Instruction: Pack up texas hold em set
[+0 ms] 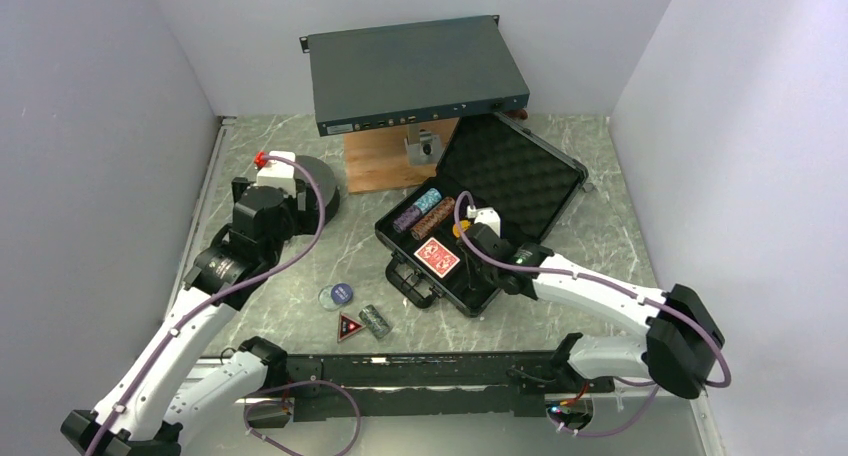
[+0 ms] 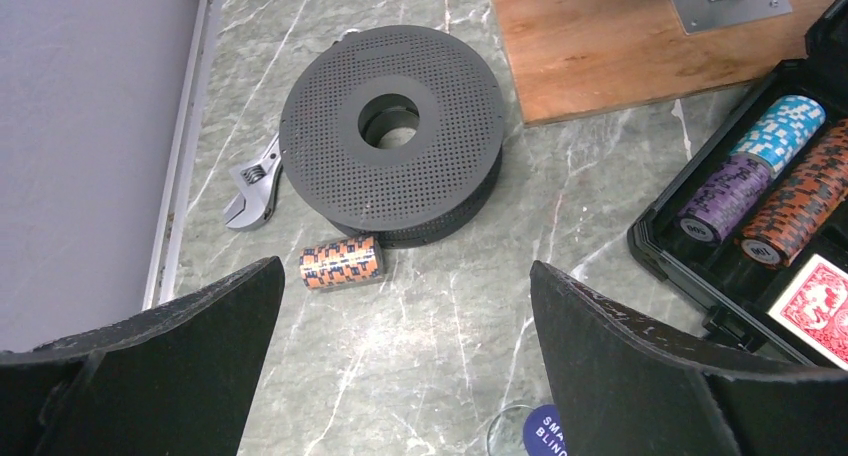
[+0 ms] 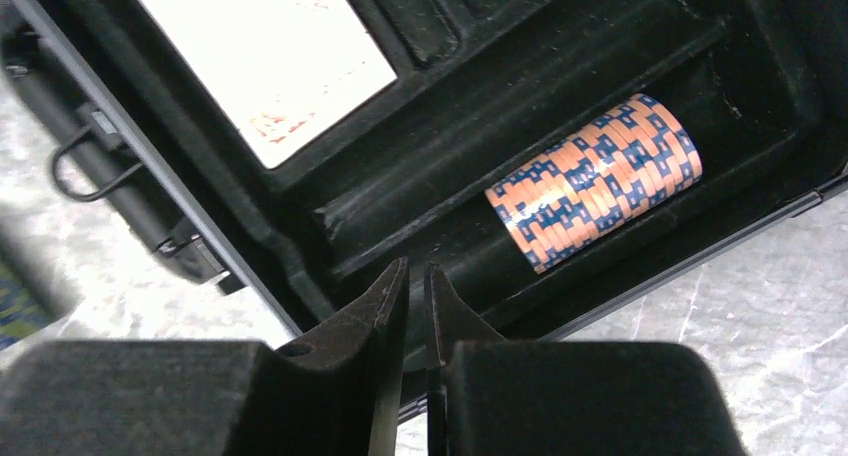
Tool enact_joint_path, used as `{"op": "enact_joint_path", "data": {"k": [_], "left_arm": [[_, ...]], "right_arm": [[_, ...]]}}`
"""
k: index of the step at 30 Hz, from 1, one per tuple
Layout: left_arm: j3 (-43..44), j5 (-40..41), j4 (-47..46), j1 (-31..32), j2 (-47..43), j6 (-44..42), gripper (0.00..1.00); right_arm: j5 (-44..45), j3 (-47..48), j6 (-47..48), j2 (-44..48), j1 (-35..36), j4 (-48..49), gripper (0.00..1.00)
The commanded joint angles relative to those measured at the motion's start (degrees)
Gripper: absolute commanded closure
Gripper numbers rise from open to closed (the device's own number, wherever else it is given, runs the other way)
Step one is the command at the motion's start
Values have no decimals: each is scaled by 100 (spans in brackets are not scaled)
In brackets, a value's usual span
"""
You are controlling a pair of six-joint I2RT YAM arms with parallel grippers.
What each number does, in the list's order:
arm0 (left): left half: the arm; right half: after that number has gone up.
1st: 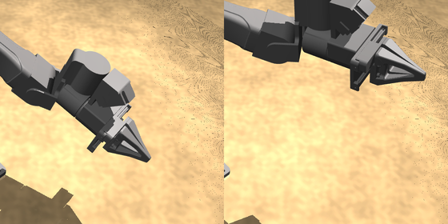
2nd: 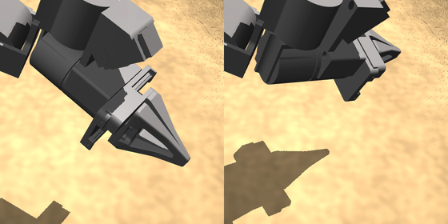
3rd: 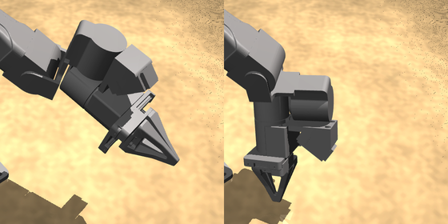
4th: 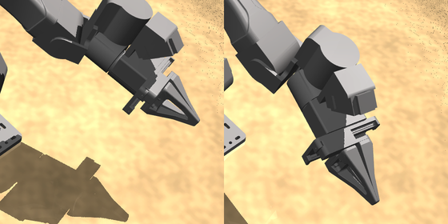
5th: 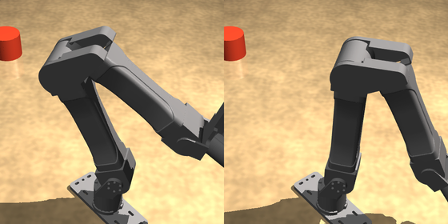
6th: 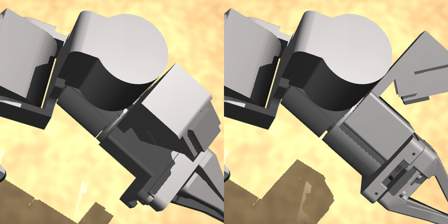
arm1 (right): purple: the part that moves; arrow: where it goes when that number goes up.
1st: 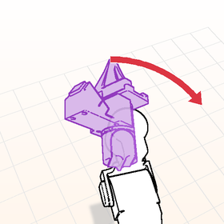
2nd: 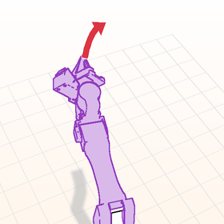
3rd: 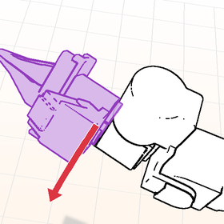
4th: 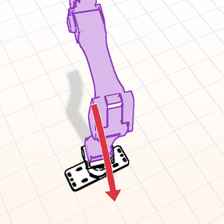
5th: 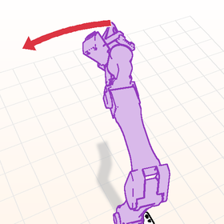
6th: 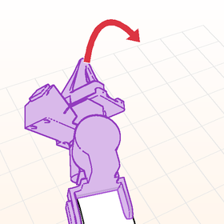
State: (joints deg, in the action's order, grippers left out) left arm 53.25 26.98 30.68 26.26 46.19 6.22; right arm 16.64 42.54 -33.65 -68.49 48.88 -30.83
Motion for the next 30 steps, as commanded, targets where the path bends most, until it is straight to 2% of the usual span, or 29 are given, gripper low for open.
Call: {"op": "enact_joint_path", "data": {"k": [1,13,17,24,29,30], "left_arm": [[-34,217,-189,-33,-84,-51,1],[-19,180,-161,-67,5,-23,1],[-11,102,-163,-117,25,1,1],[18,31,-129,-169,82,28,1],[35,9,-91,-200,121,44,1],[41,9,-84,-212,132,50,1]], "right_arm": [[488,9,-353,-329,-73,-90,86],[1592,39,-184,-930,-322,27,82],[1556,94,-169,-1096,-516,97,79],[1585,123,-231,-1180,-872,153,67],[1318,99,45,-1167,-996,400,62],[1232,96,137,-1161,-991,448,58]]}}
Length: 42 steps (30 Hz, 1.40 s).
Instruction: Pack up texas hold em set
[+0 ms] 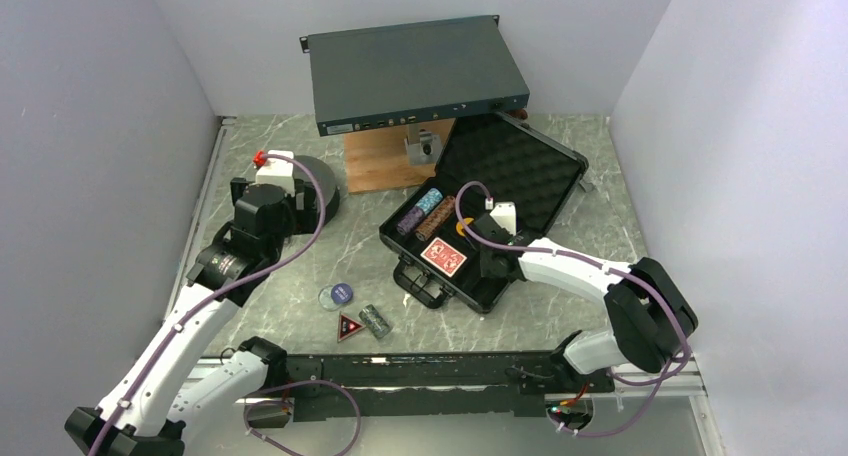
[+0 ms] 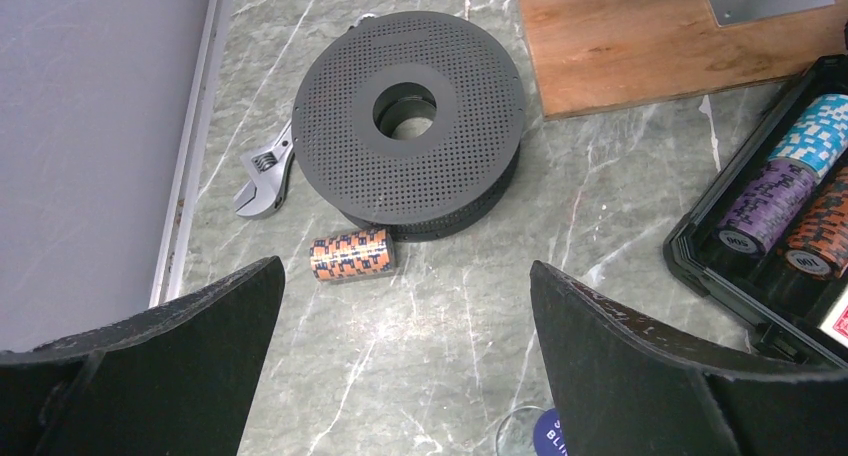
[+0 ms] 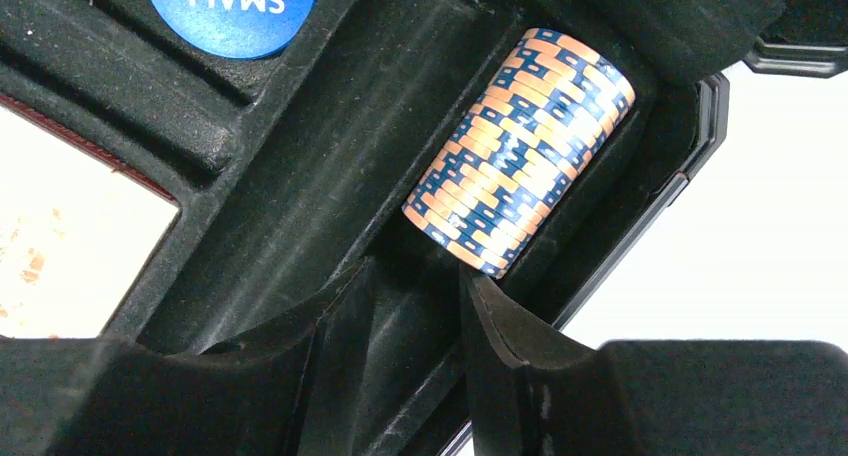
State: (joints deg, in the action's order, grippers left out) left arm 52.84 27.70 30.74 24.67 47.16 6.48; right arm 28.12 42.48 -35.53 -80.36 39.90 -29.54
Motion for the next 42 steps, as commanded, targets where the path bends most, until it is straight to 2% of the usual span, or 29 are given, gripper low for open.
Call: {"op": "enact_joint_path", "data": {"k": [1,7,11,16,23,29,35,42], "left_arm": [[86,-70,-74,-62,45,28,1],[112,-89,-36,-109,74,37,1],[111,-70,-40,-120,51,38,1],[112,44,-33,-129,31,-38,1],[88,398,-34,-136,-23,-157,4],[-137,212,-418,-155,-262,-335,8],[-110,414,-318,-155,-381,-272,8],[-148,361,-360,-155,-694,-234,8]], "right_arm": [[-14,109,387,27,-98,347,54],[-350,401,433,257,-50,131,29],[-606,532,877,681,171,254,18],[-904,548,1186,1155,236,590,9],[-1471,685,1413,1143,259,878,7],[-2721,632,1790,1415,459,1416,9],[-3395,687,1929,1384,898,1664,9],[-4017,586,2402,1032,1489,2617,6]]}}
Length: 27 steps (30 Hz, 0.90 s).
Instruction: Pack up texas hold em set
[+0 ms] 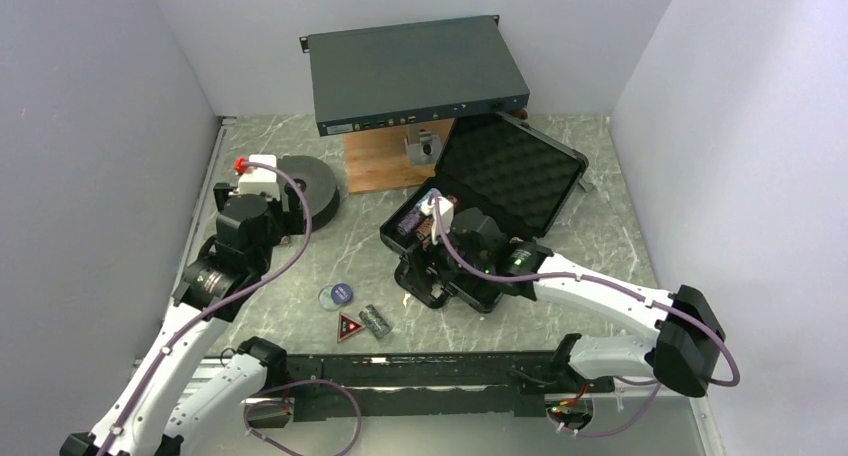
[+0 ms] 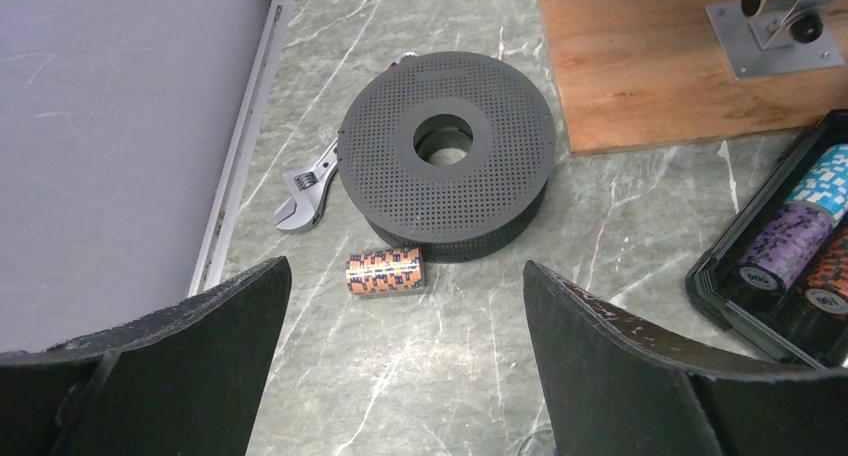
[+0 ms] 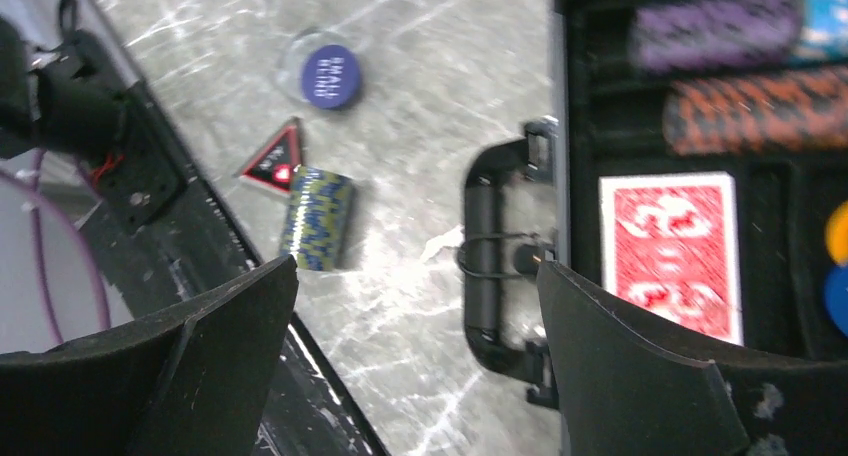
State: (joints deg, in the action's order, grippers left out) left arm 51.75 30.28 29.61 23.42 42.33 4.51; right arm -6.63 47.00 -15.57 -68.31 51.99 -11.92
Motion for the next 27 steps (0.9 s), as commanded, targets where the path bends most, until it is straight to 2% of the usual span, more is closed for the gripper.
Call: {"op": "enact_joint_path", "data": {"k": [1,9,27], "left_arm": [[-54,132,-261,-30,-237,-46,8],[-39,259,-216,-30,-366,-13,7],[-148,618,-336,-30,-671,50,6]], "right_arm": [[-596,134,469,-262,360,940,6],[-307,613,859,-1466,979,955,9],[642,1027,841,-2717,1611,933,18]]}}
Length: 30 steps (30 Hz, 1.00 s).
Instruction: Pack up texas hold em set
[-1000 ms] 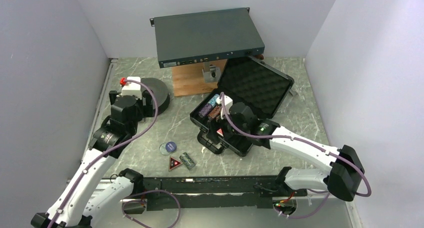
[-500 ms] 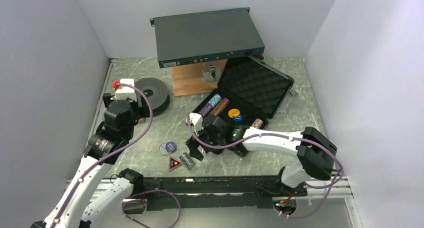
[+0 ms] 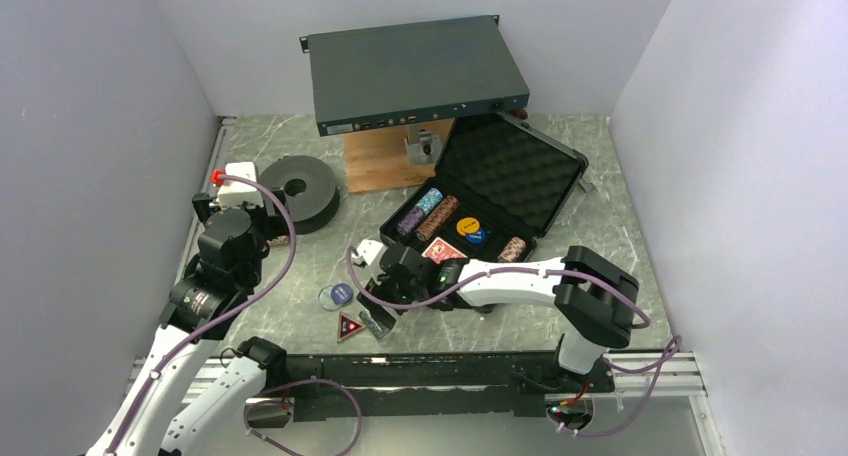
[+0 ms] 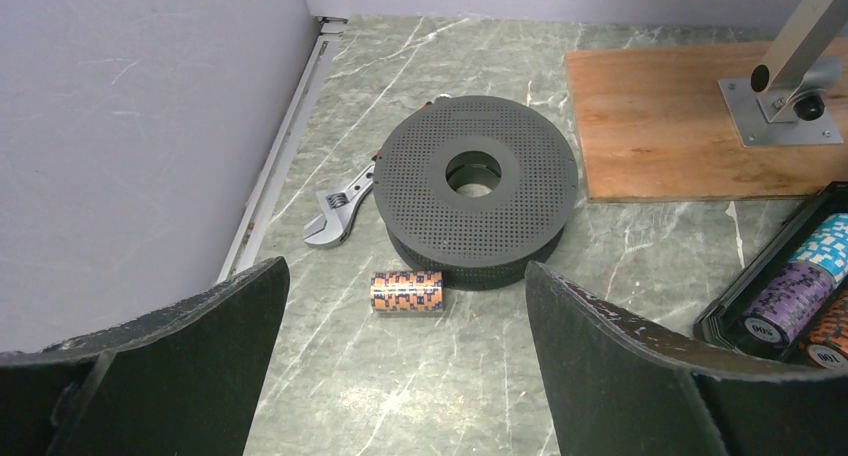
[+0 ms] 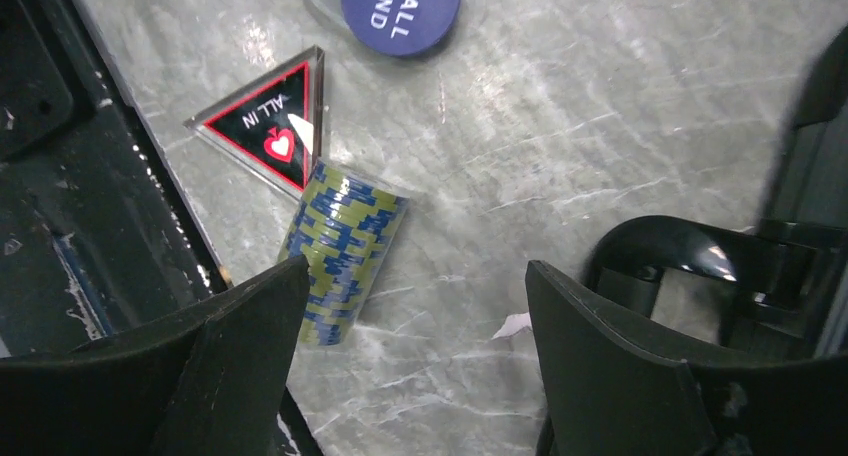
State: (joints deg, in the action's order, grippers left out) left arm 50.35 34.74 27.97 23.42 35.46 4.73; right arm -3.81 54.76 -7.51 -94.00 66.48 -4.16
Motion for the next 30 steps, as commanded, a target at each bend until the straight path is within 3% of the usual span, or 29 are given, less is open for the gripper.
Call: {"op": "enact_joint_path", "data": {"k": [1,30], "left_arm": [[-15,182,-177,-30,31,16,6],[6,194,-136,-35,193,-8,6]], "right_arm": [[367,254,38,-186,195,191,18],[1161,428,-392,-1017,471,-235,46]]}}
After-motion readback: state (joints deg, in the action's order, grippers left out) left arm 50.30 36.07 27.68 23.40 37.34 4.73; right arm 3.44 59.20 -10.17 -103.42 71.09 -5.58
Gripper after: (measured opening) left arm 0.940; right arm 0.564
